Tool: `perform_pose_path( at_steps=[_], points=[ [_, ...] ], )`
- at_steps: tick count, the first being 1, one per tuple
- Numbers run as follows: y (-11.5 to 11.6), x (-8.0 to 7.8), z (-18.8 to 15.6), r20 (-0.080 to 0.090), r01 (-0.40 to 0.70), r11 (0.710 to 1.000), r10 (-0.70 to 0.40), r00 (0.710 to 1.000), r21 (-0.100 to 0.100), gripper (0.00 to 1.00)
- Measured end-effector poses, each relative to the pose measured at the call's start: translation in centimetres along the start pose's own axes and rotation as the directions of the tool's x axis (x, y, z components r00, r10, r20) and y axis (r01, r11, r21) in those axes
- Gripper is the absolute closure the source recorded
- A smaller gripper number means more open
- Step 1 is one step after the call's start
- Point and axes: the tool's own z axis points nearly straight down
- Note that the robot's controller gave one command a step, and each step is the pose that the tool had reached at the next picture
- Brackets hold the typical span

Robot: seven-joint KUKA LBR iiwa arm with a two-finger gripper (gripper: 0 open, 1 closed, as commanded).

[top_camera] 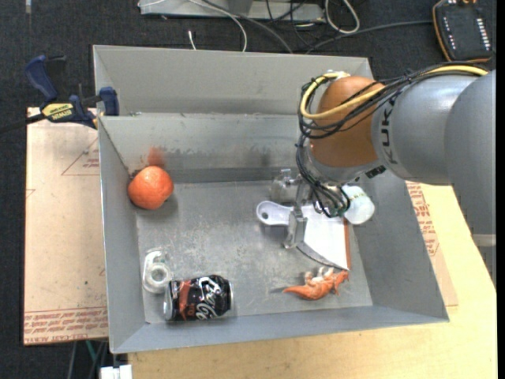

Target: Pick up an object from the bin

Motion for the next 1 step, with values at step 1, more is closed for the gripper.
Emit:
perform_pose_path(
  at_steps=[1],
  points=[
    [0.71,0.49,-0.04,-0.006,-0.153,0.988,0.153,0.988,0.003,1.0]
  ],
)
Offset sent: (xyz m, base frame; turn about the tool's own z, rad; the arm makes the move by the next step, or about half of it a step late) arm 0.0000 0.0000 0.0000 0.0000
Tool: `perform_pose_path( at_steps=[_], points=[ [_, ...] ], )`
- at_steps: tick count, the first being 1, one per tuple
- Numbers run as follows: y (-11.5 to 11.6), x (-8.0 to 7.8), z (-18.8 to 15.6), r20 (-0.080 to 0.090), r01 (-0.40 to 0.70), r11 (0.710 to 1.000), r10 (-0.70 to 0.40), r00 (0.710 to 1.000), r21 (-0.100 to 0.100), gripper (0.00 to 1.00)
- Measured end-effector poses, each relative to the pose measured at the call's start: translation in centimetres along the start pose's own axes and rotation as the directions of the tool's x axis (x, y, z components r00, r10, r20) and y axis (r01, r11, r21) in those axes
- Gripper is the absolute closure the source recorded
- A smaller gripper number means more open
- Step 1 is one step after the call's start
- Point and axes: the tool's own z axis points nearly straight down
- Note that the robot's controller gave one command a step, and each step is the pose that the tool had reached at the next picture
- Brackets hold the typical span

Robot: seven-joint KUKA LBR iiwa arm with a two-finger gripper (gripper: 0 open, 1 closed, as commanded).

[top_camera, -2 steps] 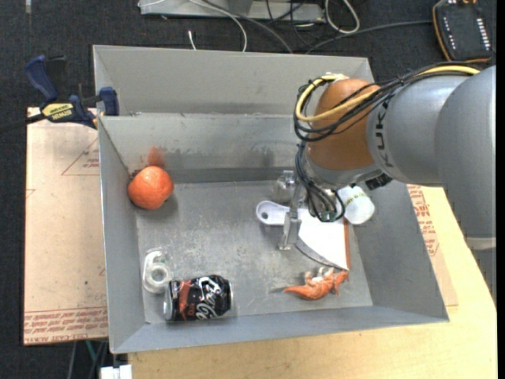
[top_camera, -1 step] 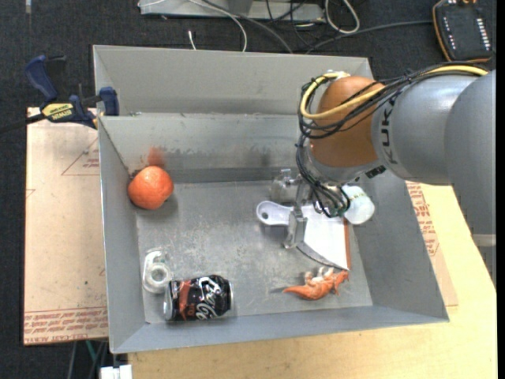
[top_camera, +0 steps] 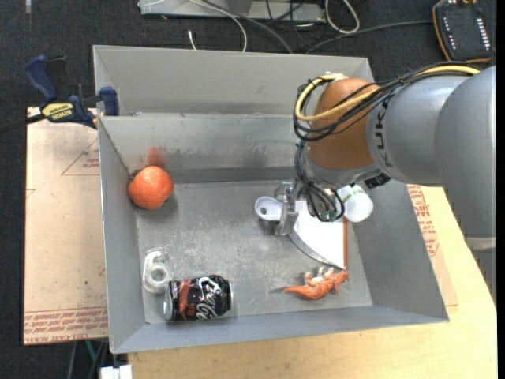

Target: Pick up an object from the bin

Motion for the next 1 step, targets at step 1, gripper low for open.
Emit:
perform_pose_path(
  at_steps=[1],
  points=[
    [0.0,0.0,0.0,0.0,0.0,1.0,0.0,1.0,0.0,1.0]
  ],
)
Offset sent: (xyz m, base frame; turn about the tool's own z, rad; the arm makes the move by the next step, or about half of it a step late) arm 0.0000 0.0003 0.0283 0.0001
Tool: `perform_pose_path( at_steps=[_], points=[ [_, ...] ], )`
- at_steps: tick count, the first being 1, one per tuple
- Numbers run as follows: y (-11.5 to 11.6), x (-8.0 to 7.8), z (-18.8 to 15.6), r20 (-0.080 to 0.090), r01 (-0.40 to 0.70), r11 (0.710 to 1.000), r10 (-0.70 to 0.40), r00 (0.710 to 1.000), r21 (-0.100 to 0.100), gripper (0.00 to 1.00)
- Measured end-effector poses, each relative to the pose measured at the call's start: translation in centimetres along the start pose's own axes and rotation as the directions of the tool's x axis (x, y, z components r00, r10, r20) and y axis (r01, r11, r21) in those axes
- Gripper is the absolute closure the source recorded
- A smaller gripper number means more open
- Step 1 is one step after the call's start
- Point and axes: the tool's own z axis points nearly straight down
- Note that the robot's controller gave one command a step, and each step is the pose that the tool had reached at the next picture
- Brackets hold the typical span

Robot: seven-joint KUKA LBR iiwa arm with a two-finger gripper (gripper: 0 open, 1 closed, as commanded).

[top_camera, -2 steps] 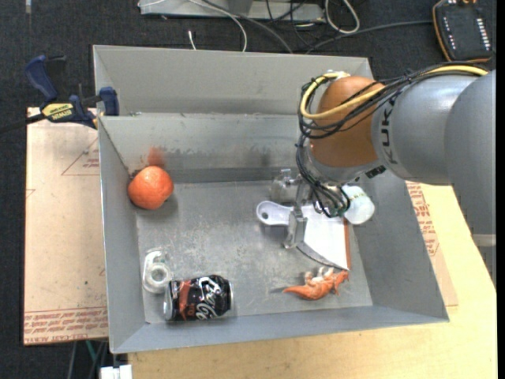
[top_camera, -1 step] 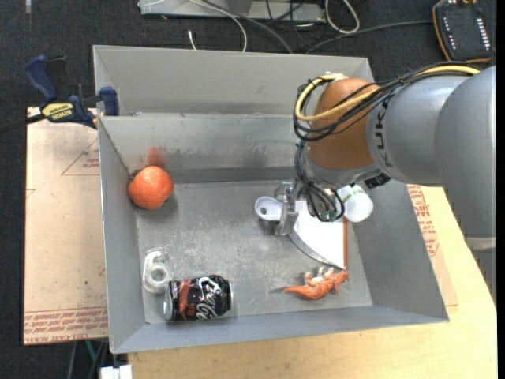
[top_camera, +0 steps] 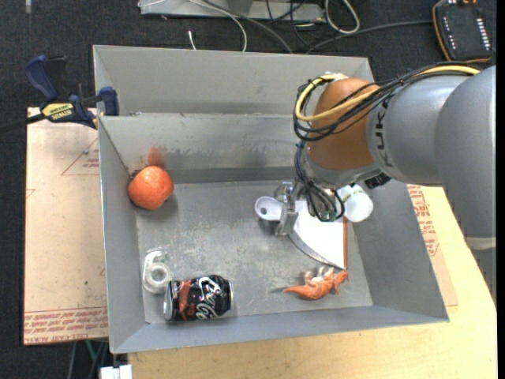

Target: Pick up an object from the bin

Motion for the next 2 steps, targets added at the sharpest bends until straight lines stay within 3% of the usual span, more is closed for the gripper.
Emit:
perform_pose_path(
  at_steps=[2],
  points=[
    [0.0,0.0,-2.5,0.0,0.0,1.0,0.0,1.0,0.0,1.0]
  ],
)
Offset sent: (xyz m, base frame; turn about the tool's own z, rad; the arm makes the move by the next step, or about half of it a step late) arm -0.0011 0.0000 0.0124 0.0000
